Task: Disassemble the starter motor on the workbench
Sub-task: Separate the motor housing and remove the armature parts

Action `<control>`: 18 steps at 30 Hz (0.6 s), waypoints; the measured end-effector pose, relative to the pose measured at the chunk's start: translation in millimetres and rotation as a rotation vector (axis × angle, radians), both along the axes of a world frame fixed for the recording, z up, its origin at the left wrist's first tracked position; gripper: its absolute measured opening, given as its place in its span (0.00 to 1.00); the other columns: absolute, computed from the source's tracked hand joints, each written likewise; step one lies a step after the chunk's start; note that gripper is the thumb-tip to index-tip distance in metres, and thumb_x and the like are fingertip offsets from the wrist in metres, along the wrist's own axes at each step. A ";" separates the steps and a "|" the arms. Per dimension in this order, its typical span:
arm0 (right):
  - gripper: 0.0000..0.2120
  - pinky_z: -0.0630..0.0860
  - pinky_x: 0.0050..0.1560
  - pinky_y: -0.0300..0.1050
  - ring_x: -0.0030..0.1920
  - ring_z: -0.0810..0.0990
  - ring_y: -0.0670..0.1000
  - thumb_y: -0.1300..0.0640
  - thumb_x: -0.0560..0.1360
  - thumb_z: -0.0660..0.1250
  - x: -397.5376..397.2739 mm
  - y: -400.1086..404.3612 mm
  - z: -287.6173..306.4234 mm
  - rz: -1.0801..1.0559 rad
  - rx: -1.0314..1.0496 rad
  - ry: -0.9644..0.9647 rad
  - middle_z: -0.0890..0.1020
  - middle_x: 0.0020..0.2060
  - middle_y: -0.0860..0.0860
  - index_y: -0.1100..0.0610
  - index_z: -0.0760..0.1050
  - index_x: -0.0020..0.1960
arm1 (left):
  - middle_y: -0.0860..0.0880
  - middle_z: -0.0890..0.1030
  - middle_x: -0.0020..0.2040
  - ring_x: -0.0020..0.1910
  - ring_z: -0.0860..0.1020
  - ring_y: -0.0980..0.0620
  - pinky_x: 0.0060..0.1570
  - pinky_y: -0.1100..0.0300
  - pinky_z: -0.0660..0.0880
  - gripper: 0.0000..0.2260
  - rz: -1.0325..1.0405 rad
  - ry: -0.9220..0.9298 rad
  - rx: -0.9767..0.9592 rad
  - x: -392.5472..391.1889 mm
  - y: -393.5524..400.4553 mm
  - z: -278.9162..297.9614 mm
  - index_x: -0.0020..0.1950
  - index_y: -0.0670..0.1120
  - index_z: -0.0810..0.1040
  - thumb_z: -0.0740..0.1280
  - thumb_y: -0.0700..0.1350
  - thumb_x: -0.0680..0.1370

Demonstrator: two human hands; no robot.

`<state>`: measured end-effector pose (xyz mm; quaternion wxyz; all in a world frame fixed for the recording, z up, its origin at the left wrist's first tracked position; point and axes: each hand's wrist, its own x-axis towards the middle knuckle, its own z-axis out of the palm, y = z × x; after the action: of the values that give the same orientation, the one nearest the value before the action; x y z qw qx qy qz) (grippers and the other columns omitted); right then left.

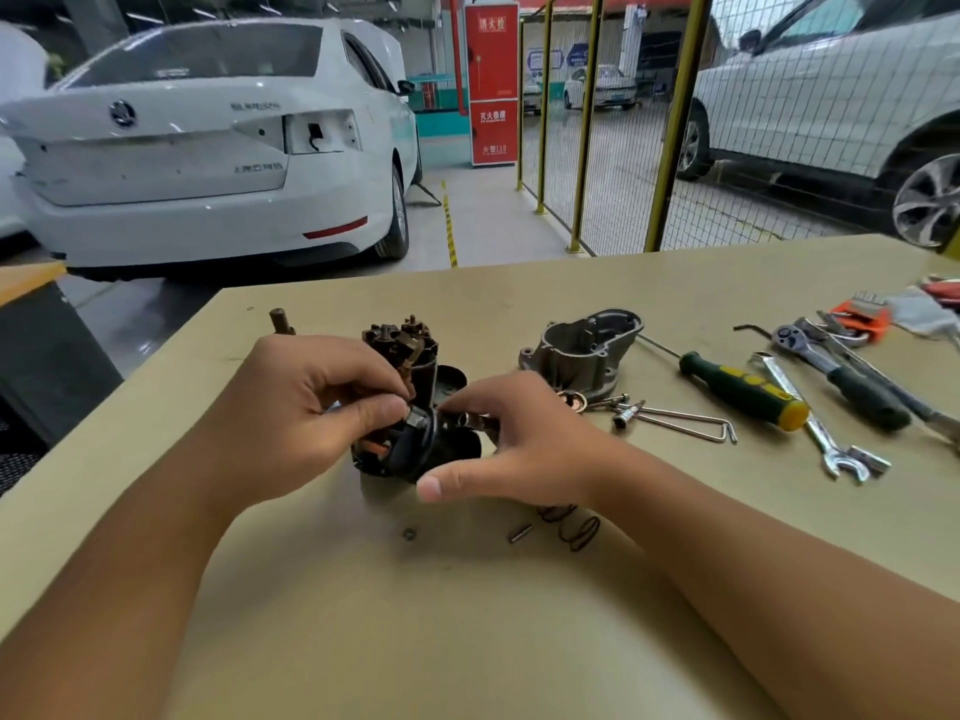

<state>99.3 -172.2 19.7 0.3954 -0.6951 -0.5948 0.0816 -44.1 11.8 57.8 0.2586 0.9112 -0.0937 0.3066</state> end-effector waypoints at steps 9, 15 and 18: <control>0.21 0.65 0.31 0.34 0.34 0.72 0.34 0.36 0.65 0.77 -7.9 1.6 1.3 -0.030 -0.090 -0.226 0.70 0.29 0.39 0.37 0.63 0.37 | 0.57 0.84 0.38 0.38 0.82 0.58 0.39 0.64 0.76 0.03 0.049 0.020 0.123 5.1 -17.4 2.1 0.43 0.46 0.88 0.75 0.44 0.71; 0.23 0.73 0.39 0.43 0.39 0.76 0.45 0.39 0.66 0.78 -2.7 0.3 1.3 -0.047 -0.173 -0.288 0.78 0.39 0.46 0.52 0.77 0.52 | 0.54 0.84 0.38 0.37 0.82 0.56 0.38 0.55 0.78 0.06 0.072 -0.012 0.147 10.8 -25.8 -0.8 0.42 0.44 0.87 0.75 0.47 0.72; 0.24 0.71 0.39 0.40 0.40 0.76 0.45 0.42 0.67 0.78 -2.7 -7.5 6.3 -0.025 -0.201 -0.258 0.79 0.40 0.45 0.52 0.78 0.56 | 0.55 0.84 0.41 0.40 0.83 0.56 0.40 0.56 0.78 0.07 0.054 -0.001 0.140 8.4 -26.9 -0.1 0.43 0.44 0.88 0.75 0.48 0.73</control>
<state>96.6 -179.7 26.0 0.2455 -0.7432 -0.6207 0.0458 -35.7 -15.1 57.6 0.1858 0.9292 -0.0903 0.3066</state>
